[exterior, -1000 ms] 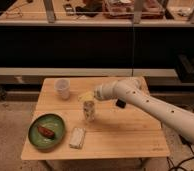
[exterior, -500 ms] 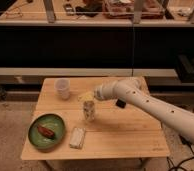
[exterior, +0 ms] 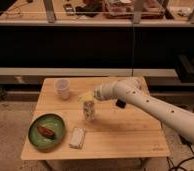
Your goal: Place the ceramic cup in the ceramic bowl
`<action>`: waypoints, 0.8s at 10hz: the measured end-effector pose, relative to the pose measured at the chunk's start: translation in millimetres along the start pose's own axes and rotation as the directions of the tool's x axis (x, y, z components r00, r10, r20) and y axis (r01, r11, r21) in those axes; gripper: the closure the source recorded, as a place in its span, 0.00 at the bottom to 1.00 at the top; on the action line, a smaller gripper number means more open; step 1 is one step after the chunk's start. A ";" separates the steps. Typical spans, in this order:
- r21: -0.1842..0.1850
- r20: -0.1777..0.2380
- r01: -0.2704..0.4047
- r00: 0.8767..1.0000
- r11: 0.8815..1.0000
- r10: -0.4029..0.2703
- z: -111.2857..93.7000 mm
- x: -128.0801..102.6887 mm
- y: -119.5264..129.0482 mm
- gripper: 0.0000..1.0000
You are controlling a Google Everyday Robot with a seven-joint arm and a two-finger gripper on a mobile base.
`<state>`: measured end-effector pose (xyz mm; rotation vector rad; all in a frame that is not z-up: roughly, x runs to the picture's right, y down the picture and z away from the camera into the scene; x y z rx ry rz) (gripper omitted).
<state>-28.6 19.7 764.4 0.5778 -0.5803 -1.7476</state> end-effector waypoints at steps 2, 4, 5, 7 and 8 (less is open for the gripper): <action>0.000 0.000 0.000 1.000 1.000 0.000 0.0 0.0 0.0 0.20; 0.000 0.000 0.000 1.000 1.000 0.000 0.0 0.0 0.0 0.20; 0.001 0.000 -0.002 1.000 1.000 0.002 0.3 0.0 0.2 0.20; 0.010 0.028 0.001 1.000 1.000 -0.001 9.0 4.4 -0.6 0.20; 0.019 0.055 0.010 0.998 1.000 -0.011 19.7 13.4 -3.1 0.20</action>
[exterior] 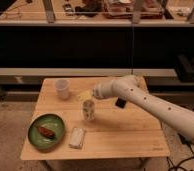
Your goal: Place the ceramic cup in the ceramic bowl
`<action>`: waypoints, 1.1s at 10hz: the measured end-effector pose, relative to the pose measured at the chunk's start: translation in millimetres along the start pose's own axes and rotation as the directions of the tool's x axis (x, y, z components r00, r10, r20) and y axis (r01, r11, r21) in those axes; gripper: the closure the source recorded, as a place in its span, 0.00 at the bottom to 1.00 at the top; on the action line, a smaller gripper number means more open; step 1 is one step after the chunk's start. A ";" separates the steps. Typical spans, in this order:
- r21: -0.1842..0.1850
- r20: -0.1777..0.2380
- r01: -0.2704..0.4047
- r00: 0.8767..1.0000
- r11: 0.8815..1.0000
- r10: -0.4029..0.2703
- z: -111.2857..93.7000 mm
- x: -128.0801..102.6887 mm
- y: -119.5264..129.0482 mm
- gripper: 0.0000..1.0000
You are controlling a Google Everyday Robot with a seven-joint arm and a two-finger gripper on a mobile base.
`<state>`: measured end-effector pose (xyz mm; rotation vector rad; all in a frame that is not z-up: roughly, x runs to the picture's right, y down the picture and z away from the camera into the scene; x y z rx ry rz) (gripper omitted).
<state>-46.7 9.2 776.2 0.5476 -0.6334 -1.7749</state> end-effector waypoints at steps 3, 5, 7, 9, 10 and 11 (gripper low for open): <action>0.033 0.096 0.063 0.993 0.997 -0.066 42.4 53.9 -19.0 0.20; 0.024 0.148 0.103 0.983 0.994 -0.106 61.7 88.5 -22.6 0.20; -0.045 0.223 0.139 0.967 0.989 -0.126 82.9 116.3 -7.6 0.20; -0.144 0.299 0.119 0.952 0.982 -0.072 99.7 118.7 25.8 0.20; -0.182 0.323 0.096 0.946 0.979 -0.033 108.4 117.6 39.8 0.20; -0.202 0.334 0.071 0.943 0.977 0.001 116.2 116.4 48.1 0.20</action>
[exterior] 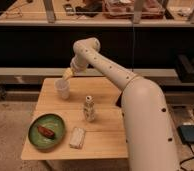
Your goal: Place the ceramic cup in the ceramic bowl
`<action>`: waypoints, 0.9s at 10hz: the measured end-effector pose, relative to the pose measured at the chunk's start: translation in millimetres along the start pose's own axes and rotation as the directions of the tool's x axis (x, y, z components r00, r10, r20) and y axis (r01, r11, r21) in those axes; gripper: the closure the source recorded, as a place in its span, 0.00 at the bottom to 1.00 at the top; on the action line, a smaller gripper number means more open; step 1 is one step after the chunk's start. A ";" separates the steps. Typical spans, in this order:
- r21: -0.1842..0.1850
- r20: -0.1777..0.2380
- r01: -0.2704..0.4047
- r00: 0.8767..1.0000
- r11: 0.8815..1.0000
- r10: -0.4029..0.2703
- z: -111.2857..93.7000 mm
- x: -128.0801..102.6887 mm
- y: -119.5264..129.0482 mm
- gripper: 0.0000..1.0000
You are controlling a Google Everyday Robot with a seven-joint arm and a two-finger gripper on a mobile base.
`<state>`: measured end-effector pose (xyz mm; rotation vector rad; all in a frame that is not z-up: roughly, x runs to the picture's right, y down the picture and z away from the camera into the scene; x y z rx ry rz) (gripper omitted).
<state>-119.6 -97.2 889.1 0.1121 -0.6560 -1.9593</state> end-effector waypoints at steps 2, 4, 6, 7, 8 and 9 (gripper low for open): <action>0.031 -0.006 -0.073 0.997 0.997 0.074 17.5 7.0 0.1 0.20; 0.059 -0.021 -0.160 0.987 0.985 0.162 36.5 7.2 6.2 0.20; 0.066 -0.010 -0.188 0.982 0.980 0.189 51.3 -0.7 6.2 0.20; 0.072 0.006 -0.195 0.981 0.978 0.195 62.5 -8.3 2.1 0.24; 0.076 0.017 -0.197 0.980 0.977 0.197 69.1 -13.4 -1.3 0.33; 0.085 0.029 -0.198 0.980 0.977 0.196 74.7 -18.3 -6.3 0.43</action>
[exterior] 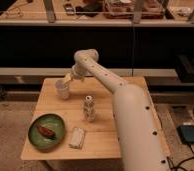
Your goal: Place the ceramic cup in the ceramic bowl
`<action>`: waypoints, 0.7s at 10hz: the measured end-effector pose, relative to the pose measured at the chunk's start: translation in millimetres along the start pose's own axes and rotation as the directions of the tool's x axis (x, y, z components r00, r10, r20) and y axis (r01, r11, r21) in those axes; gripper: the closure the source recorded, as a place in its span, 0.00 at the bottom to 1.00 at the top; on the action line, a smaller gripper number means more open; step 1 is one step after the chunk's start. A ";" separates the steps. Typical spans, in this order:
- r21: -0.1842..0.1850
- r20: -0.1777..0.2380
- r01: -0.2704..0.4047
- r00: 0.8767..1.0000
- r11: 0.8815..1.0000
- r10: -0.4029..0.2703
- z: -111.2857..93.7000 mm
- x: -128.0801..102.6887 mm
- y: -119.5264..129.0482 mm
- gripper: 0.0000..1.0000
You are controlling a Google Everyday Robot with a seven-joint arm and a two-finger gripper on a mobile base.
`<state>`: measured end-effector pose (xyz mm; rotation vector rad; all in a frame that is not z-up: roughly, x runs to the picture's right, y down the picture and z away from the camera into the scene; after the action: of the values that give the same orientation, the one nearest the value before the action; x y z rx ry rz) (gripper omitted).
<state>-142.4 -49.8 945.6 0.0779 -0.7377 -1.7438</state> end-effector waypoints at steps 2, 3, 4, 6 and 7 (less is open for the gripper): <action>0.036 0.027 0.015 1.000 0.999 -0.016 11.9 -10.7 -22.3 0.62; 0.059 0.038 0.032 0.999 0.998 -0.035 17.2 -14.5 -39.6 0.72; 0.073 0.047 0.063 0.997 0.995 -0.067 21.6 -17.2 -56.0 0.82; 0.092 0.052 0.107 0.992 0.990 -0.112 20.3 -17.9 -72.8 0.99; 0.102 0.050 0.112 0.992 0.988 -0.118 16.0 -17.0 -75.1 1.00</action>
<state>-207.7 -18.8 914.6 0.1423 -0.8747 -1.8245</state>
